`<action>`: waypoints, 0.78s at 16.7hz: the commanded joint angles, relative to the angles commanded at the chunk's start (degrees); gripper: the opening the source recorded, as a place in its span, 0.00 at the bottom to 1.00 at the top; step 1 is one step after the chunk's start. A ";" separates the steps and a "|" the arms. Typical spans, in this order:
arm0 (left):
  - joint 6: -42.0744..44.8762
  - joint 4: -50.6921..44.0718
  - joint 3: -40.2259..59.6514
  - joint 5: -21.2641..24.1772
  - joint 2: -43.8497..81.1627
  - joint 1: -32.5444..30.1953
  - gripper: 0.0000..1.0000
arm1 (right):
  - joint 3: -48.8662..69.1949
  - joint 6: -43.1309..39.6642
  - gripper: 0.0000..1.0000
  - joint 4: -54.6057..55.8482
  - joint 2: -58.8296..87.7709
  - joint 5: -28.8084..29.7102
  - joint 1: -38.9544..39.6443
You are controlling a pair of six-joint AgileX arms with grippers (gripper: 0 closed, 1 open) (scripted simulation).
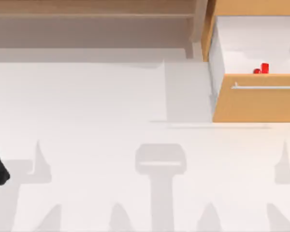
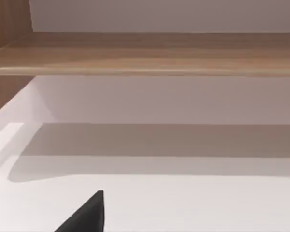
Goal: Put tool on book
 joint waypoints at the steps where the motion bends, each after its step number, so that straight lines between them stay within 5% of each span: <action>1: 0.00 0.00 0.00 0.00 0.00 0.00 1.00 | 0.00 0.00 1.00 0.00 0.00 0.00 0.00; 7: 0.00 0.00 0.00 0.00 0.00 0.00 1.00 | 8.65 1.62 1.00 -5.78 8.75 0.17 0.61; 13: 0.00 0.00 0.00 0.00 0.00 0.00 1.00 | 36.87 6.15 1.00 -22.11 38.92 0.65 2.40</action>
